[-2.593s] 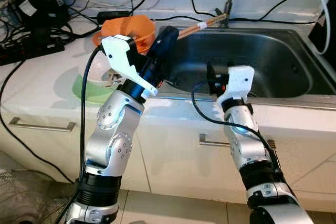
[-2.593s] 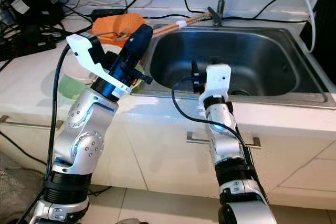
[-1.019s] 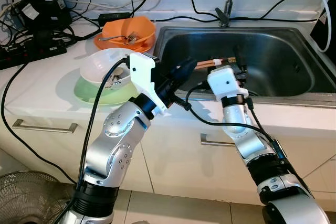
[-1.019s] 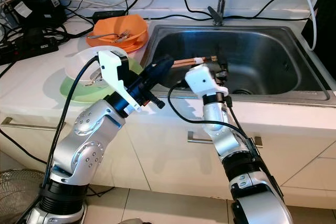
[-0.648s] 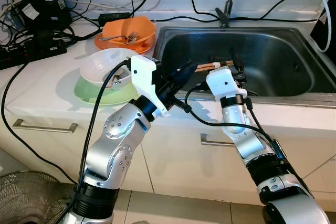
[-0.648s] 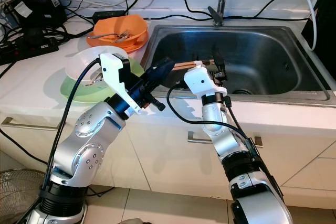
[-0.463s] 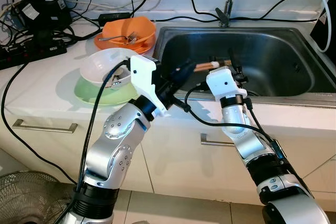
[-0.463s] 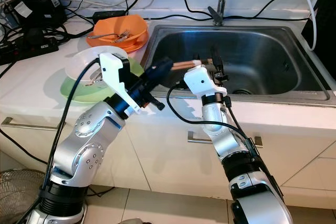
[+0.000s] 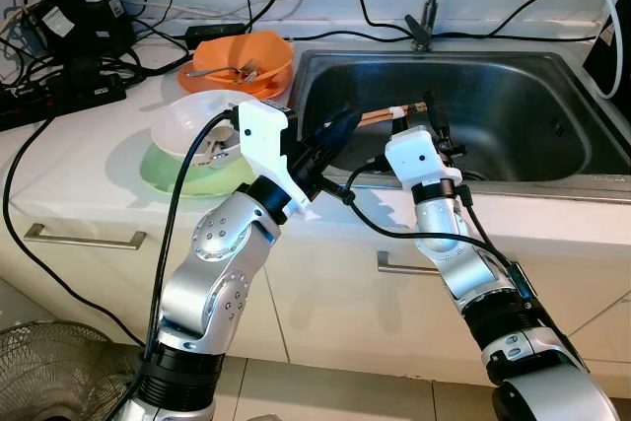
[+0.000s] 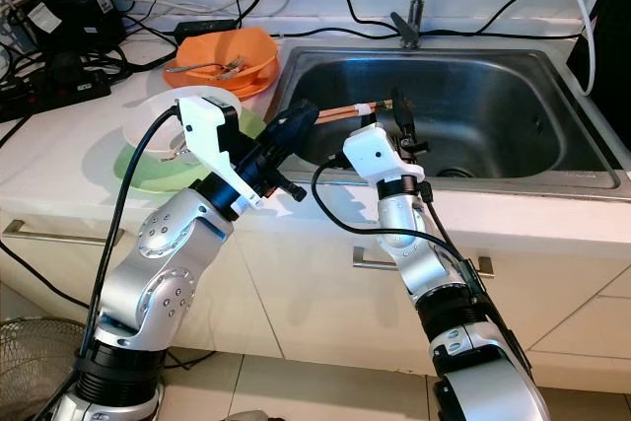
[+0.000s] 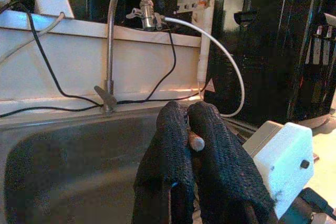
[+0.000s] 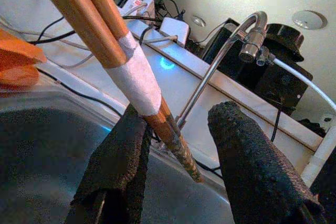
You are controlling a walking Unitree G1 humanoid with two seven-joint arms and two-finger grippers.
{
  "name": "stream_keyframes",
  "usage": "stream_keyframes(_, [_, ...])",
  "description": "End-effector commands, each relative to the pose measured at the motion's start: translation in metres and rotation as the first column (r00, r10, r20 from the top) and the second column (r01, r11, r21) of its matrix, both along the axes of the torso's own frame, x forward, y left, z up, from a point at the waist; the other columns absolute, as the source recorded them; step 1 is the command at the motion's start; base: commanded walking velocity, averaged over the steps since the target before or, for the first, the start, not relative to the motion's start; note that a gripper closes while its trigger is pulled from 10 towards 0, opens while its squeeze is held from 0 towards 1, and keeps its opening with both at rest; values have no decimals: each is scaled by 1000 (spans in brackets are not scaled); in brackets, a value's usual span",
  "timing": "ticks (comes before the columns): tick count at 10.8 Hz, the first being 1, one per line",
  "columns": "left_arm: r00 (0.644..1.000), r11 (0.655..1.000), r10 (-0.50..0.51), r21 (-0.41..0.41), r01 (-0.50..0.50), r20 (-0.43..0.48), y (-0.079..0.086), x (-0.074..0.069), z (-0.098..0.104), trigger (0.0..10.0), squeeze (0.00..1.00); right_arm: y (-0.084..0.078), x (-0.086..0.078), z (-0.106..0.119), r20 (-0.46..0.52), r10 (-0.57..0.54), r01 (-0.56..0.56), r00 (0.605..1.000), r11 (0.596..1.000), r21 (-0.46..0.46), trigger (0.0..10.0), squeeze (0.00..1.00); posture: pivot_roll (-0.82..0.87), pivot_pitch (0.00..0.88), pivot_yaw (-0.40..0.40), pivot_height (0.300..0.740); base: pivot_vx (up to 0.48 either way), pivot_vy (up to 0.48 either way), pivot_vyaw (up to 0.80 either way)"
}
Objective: Kitchen organization
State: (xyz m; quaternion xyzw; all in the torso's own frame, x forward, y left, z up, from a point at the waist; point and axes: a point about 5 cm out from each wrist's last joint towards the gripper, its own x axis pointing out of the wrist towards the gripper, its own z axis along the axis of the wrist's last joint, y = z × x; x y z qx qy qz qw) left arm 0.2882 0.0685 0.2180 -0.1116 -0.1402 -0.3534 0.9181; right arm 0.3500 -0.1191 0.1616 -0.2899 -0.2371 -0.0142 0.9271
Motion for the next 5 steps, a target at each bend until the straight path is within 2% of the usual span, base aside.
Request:
stream_keyframes(1, [1000,1000,24,0,-24,10,4,3,4,10000,0,1,3,4,5,-6,6,1000,1000,-2,9294,0,109,0,94,740,0,0,0])
stream_keyframes(2, [1000,1000,20,-1,-20,7,4,2,4,10000,0,1,3,4,4,-5,5,1000,1000,-3,10000,0,110,0,95,740,0,0,0])
stream_keyframes(3, [1000,1000,14,-1,-14,5,3,2,4,10000,0,2,3,4,3,-4,4,1000,1000,-3,8667,0,111,0,95,740,0,0,0])
stream_keyframes(4, [1000,1000,-1,-5,1,-1,3,1,4,10000,0,3,3,3,1,-2,2,1000,1000,-1,4588,0,112,0,96,740,0,0,0])
stream_keyframes(5, [1000,1000,-11,-7,11,-6,2,1,4,10000,0,3,3,3,0,-1,1,1000,1000,-1,2196,0,111,0,97,740,0,0,0])
